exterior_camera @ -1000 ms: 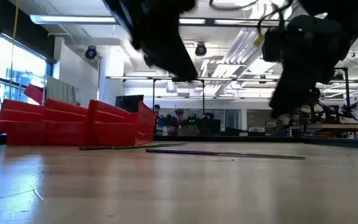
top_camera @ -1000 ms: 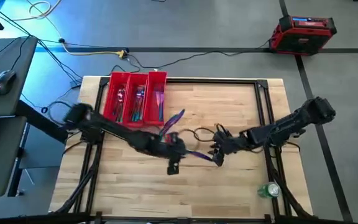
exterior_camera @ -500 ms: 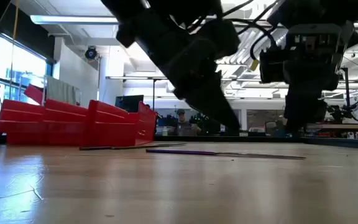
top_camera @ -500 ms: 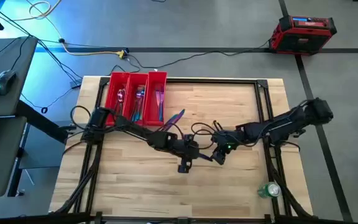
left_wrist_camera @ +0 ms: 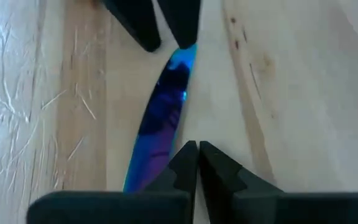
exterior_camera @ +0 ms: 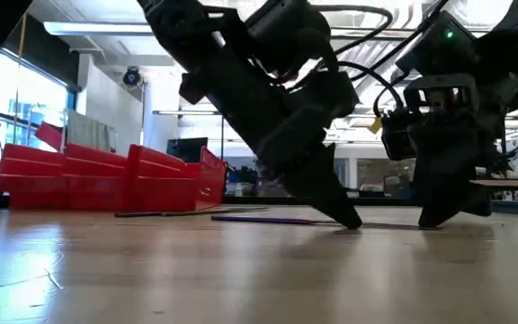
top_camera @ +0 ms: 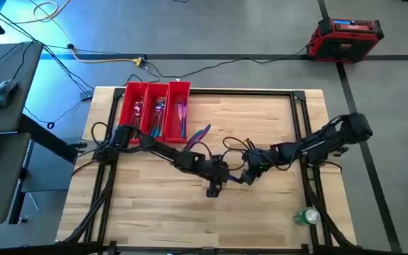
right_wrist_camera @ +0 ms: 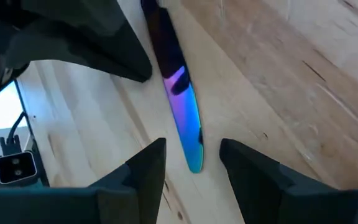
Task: Sort silverware
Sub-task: Put the blue knife into the right red bin
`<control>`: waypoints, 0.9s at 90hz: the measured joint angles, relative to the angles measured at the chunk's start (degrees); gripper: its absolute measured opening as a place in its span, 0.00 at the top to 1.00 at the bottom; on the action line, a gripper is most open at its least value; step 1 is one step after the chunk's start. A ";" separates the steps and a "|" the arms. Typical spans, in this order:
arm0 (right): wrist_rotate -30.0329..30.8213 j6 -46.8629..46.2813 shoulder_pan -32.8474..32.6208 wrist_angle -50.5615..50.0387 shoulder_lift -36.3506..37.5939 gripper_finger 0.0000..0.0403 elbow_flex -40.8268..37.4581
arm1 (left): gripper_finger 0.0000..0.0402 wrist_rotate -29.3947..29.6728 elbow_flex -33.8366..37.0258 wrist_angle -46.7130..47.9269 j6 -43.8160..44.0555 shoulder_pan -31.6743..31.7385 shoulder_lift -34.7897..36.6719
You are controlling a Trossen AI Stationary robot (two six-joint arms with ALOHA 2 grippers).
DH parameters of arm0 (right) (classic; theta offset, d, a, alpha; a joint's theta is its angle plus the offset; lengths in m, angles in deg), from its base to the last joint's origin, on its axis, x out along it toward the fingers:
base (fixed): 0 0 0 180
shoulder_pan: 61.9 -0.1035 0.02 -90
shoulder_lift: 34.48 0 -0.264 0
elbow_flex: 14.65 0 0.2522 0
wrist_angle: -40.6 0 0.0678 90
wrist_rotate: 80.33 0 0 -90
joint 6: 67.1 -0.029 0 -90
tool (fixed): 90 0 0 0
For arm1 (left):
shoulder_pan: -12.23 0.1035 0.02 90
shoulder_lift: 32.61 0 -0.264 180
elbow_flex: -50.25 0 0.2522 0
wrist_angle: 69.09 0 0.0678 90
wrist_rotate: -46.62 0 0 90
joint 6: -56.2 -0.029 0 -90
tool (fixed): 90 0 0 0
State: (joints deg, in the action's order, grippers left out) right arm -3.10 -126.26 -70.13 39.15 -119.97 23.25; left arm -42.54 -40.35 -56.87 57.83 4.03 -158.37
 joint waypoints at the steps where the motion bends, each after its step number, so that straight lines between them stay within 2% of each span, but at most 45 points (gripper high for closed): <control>1: 0.11 -0.07 0.00 0.00 0.00 0.62 0.00 | 1.00 -0.08 0.00 0.03 0.15 0.13 -0.06; 19: 1.16 -2.07 -0.02 0.00 -0.02 0.62 0.00 | 1.00 -2.58 -0.01 -2.68 1.91 1.45 -2.32; 55: 3.24 -2.03 1.62 0.77 -0.09 0.62 0.04 | 1.00 -2.53 0.04 -5.46 3.32 1.85 -3.99; 72: 4.14 -0.81 3.42 0.99 -0.09 0.62 0.10 | 1.00 -0.93 0.50 1.57 3.78 0.95 1.24; 81: 2.75 -0.86 3.92 1.27 -0.09 0.62 0.11 | 1.00 -0.78 0.46 4.54 3.76 0.78 2.77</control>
State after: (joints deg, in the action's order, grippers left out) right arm -0.36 -127.12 -66.21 40.42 -120.06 23.36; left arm -43.32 -39.89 -52.34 61.59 4.81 -155.60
